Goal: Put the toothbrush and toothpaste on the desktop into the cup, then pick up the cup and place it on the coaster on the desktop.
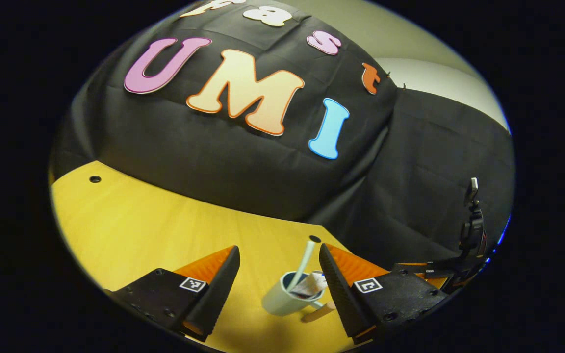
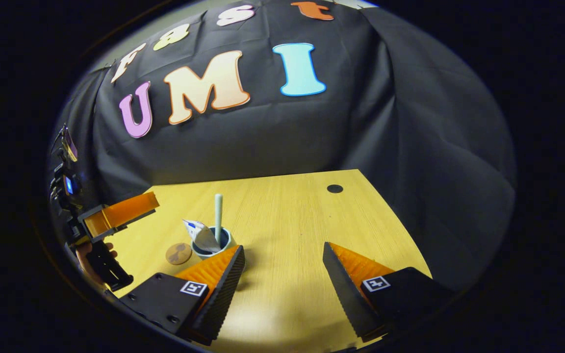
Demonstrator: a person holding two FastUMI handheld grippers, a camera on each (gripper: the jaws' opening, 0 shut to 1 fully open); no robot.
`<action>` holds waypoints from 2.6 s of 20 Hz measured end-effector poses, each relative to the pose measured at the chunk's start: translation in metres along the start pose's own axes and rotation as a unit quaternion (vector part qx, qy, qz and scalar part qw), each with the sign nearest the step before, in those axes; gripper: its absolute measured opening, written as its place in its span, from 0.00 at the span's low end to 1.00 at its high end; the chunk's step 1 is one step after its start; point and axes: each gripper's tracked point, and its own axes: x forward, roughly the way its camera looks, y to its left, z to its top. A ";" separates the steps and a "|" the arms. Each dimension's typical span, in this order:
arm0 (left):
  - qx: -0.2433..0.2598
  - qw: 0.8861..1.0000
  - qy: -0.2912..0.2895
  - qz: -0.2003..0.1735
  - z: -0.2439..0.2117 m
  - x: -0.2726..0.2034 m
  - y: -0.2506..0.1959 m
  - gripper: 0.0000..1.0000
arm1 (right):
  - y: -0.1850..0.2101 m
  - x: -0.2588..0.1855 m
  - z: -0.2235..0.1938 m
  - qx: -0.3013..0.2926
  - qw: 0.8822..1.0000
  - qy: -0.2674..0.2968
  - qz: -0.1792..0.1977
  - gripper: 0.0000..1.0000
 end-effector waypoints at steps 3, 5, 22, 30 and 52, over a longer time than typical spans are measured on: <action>0.008 0.999 0.006 0.040 0.004 -0.026 0.031 0.93 | 0.033 0.009 -0.001 -0.007 0.999 0.026 0.037 0.99; 0.007 0.998 0.013 0.059 0.003 -0.044 0.048 0.94 | 0.055 0.017 -0.006 -0.004 0.997 0.050 0.065 0.99; 0.009 0.982 0.075 0.171 -0.029 -0.142 0.118 0.94 | 0.099 0.059 -0.092 -0.119 0.943 0.304 0.072 0.99; -0.009 0.983 0.093 0.156 -0.043 -0.140 0.108 0.94 | 0.101 0.072 -0.106 -0.130 0.925 0.352 0.055 0.73; -0.021 0.982 0.123 0.142 -0.064 -0.158 0.108 0.94 | 0.187 0.068 -0.083 -0.181 0.924 0.320 0.107 0.24</action>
